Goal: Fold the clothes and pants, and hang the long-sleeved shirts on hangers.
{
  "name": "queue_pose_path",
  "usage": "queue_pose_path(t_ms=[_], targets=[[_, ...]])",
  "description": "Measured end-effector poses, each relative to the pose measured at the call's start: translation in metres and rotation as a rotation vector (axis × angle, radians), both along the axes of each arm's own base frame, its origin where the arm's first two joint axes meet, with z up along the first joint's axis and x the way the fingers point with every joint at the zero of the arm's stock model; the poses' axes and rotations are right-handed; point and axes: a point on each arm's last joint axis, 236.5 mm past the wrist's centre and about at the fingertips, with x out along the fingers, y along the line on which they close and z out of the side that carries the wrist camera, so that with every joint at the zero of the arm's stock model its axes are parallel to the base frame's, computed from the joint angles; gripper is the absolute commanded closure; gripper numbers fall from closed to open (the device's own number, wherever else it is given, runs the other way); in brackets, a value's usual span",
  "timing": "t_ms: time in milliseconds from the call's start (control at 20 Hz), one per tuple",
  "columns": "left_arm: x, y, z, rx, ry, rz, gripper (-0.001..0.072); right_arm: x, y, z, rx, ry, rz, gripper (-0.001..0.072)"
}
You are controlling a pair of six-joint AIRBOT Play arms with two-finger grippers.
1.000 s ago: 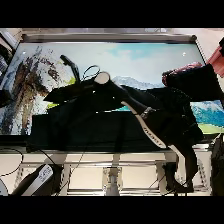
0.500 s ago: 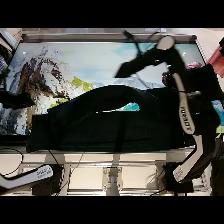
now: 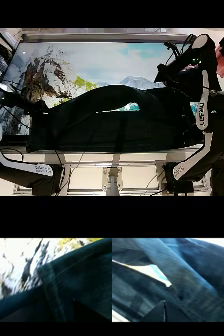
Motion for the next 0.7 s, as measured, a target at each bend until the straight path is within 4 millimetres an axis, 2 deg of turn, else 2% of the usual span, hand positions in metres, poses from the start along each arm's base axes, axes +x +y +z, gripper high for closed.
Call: queue_pose_path(t_ms=[200, 400, 450, 550, 650, 700], targets=[[0.017, -0.003, -0.008, -0.018, -0.06, 0.007, 0.0231, 0.003, -0.009, -0.002, -0.017, -0.003, -0.029, 0.0674], [0.024, -0.004, -0.013, -0.024, -0.087, 0.012, 0.0234, 0.004, -0.012, -0.003, -0.024, -0.002, -0.038, 0.0674], [0.024, -0.005, -0.015, -0.029, -0.085, 0.014, 0.0265, 0.004, -0.012, -0.003, -0.026, -0.001, -0.04, 0.0674], [0.023, -0.008, -0.021, -0.043, -0.081, 0.017, 0.0427, 0.004, -0.012, -0.003, -0.026, -0.001, -0.041, 0.0674], [0.022, -0.012, -0.027, -0.061, -0.082, 0.014, 0.0673, 0.004, -0.013, -0.003, -0.028, -0.001, -0.042, 0.0674], [0.02, -0.015, -0.028, -0.071, -0.08, 0.009, 0.0669, 0.004, -0.013, -0.003, -0.029, -0.001, -0.043, 0.0672]])
